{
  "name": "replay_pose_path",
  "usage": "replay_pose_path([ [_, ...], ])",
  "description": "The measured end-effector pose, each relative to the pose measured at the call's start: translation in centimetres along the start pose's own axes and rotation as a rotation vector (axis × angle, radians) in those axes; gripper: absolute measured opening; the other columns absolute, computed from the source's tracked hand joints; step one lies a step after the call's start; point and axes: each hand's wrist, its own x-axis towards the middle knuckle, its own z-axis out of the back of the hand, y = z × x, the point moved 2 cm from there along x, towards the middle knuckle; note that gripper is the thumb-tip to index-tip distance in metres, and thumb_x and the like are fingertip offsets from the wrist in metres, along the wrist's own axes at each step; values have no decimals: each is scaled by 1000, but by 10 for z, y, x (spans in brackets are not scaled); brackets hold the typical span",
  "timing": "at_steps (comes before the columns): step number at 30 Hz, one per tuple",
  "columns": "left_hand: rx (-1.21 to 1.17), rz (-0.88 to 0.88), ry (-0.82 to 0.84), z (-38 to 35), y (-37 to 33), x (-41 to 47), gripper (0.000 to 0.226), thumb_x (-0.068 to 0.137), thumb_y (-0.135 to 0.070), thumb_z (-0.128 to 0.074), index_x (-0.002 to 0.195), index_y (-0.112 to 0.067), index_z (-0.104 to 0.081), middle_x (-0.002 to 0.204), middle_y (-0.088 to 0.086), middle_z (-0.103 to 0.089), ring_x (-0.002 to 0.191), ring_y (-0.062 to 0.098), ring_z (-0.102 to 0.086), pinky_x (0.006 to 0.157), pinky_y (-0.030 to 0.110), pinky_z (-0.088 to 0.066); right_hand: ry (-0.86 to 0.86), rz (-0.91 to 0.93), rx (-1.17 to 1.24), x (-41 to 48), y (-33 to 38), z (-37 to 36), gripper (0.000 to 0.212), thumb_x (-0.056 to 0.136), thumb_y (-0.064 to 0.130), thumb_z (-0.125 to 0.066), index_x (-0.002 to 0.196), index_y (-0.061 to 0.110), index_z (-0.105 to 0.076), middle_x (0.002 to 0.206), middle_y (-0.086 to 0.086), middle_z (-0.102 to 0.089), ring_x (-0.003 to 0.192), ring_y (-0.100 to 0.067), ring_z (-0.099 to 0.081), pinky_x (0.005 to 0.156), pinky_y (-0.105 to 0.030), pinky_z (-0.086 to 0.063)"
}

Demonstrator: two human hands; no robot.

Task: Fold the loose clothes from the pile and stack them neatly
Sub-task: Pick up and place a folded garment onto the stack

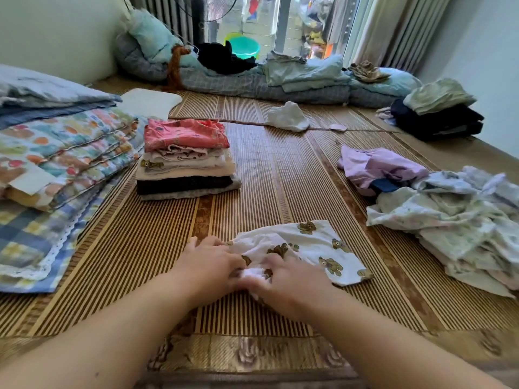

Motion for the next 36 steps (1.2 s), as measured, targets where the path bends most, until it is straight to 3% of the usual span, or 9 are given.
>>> replay_pose_path([
  [4, 47, -193, 42, -4, -37, -11, 50, 80, -61, -54, 127, -45, -48, 127, -19, -55, 133, 13, -29, 113, 58, -6, 110, 20, -21, 10, -52, 8, 107, 60, 92, -23, 149, 33, -25, 157, 10, -24, 145, -12, -16, 112, -56, 2],
  [9, -32, -375, -14, -12, -47, -19, 61, 79, -60, -52, 136, -48, -35, 131, -24, -50, 123, 5, -34, 107, 33, -25, 60, 176, -84, -8, -88, -1, 95, 61, 81, -49, 144, 46, -22, 157, 21, -14, 145, -7, -4, 113, -56, 4],
  [12, -29, -295, -111, -16, -30, -17, 49, 85, -59, -47, 133, -49, -41, 132, -26, -47, 116, 3, -36, 103, 31, -33, -130, 280, -204, -24, -86, -6, 59, 77, 63, -42, 132, 41, -49, 153, 12, -34, 144, -12, -22, 114, -59, -12],
  [15, -5, -240, -203, -17, -23, -15, 40, 90, -53, -42, 128, -46, -51, 123, -25, -56, 105, 0, -43, 96, 28, -41, -378, 388, -322, -44, -76, -8, 21, 75, 39, -65, 93, 35, -75, 115, 9, -70, 114, -15, -63, 93, -56, -47],
  [18, 14, -231, -251, -11, -26, -15, 36, 87, -49, -41, 117, -43, -61, 107, -23, -63, 98, 0, -46, 93, 30, -43, -420, 382, -279, -57, -79, 0, 18, 76, 39, -59, 76, 31, -76, 96, 16, -74, 96, -4, -69, 98, -44, -45],
  [20, -45, -290, -236, -5, -30, -17, 36, 82, -48, -39, 103, -38, -66, 99, -23, -64, 105, -1, -45, 98, 26, -38, -259, 329, -136, -65, -85, 12, 38, 81, 45, -42, 74, 22, -72, 94, 13, -73, 91, -1, -66, 104, -28, -39],
  [23, -279, -368, -148, 6, -39, -26, 29, 75, -44, -38, 82, -30, -62, 98, -19, -63, 106, -8, -44, 93, 11, -34, -21, 292, 162, -80, -92, 29, 35, 74, 43, -46, 66, 12, -62, 74, 3, -68, 67, -6, -61, 70, -27, -51],
  [27, -580, -344, 49, 8, -52, -34, 13, 77, -32, -44, 75, -25, -54, 69, -9, -54, 59, 4, -44, 56, 24, -41, 216, 147, 460, -90, -103, 41, 17, 68, 31, -52, 67, 16, -60, 61, 7, -57, 56, -7, -50, 55, -26, -41],
  [36, -1280, 50, -224, 20, -52, 15, 29, 91, -38, -55, 119, -28, -56, 100, 7, -68, 79, 19, -71, 66, 37, -60, -214, -124, 960, -20, -127, 54, 14, 85, 27, -57, 76, 25, -67, 74, 2, -65, 67, -15, -62, 58, -30, -51],
])
